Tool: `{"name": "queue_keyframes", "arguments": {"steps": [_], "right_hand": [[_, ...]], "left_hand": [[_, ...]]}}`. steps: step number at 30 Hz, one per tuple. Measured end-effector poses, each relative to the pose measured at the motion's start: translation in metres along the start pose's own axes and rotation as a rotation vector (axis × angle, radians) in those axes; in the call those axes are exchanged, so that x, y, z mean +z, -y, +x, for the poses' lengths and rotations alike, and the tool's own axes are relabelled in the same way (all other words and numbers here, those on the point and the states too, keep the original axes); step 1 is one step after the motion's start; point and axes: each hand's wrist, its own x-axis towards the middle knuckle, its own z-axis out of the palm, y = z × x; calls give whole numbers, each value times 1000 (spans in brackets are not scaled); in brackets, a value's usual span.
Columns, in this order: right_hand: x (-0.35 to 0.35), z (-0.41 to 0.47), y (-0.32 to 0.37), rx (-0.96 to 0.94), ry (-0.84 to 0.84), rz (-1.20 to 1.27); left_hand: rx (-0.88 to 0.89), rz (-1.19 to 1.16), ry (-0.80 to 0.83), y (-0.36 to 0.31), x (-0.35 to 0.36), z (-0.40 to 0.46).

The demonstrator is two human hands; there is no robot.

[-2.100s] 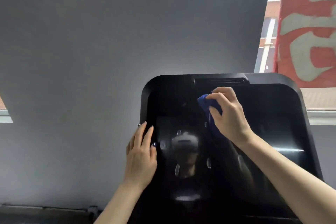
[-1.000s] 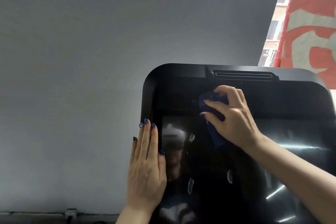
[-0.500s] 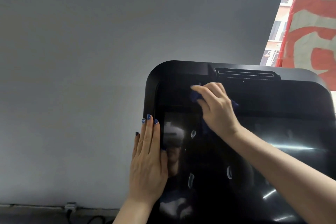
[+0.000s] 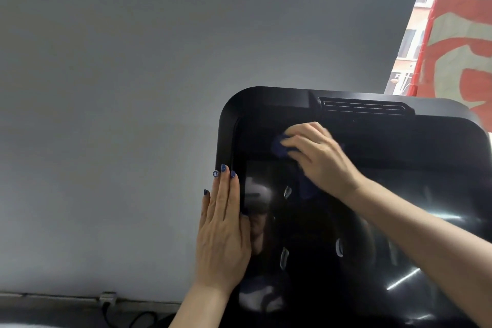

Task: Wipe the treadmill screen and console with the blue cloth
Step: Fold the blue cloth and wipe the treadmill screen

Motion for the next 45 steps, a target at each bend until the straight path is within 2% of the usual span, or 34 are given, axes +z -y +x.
{"name": "queue_keyframes", "arguments": {"steps": [3, 7, 12, 15, 18, 21, 24, 27, 30, 36, 41, 43, 45], "right_hand": [[-14, -12, -13, 73, -64, -50], [18, 15, 12, 155, -118, -9], [4, 6, 10, -20, 25, 29], [-4, 1, 0, 22, -17, -1], [25, 23, 22, 87, -83, 26], [37, 33, 38, 39, -14, 64], [18, 26, 21, -80, 72, 37], [22, 41, 18, -5, -5, 27], [46, 46, 44, 86, -74, 76], [24, 36, 29, -124, 132, 44], [47, 44, 52, 115, -68, 94], [48, 29, 61, 80, -18, 121], [36, 18, 60, -50, 109, 147]], "left_hand": [[-15, 16, 10, 1, 1, 0], [-22, -16, 3, -1, 0, 1], [-25, -14, 9, -2, -1, -4], [-23, -22, 2, -1, -2, -13], [-26, -38, -8, 0, -1, -13], [-30, -34, -9, 0, 0, -13], [-43, -43, -5, -1, -1, -14], [-33, -42, -13, 0, 0, -14], [-38, -36, -14, 2, 1, -14], [-50, -23, 1, 0, 0, -15], [-51, -33, 6, 0, -1, -14], [-55, -31, 4, 0, -2, -14], [-61, -38, 3, 0, -2, -15]]}}
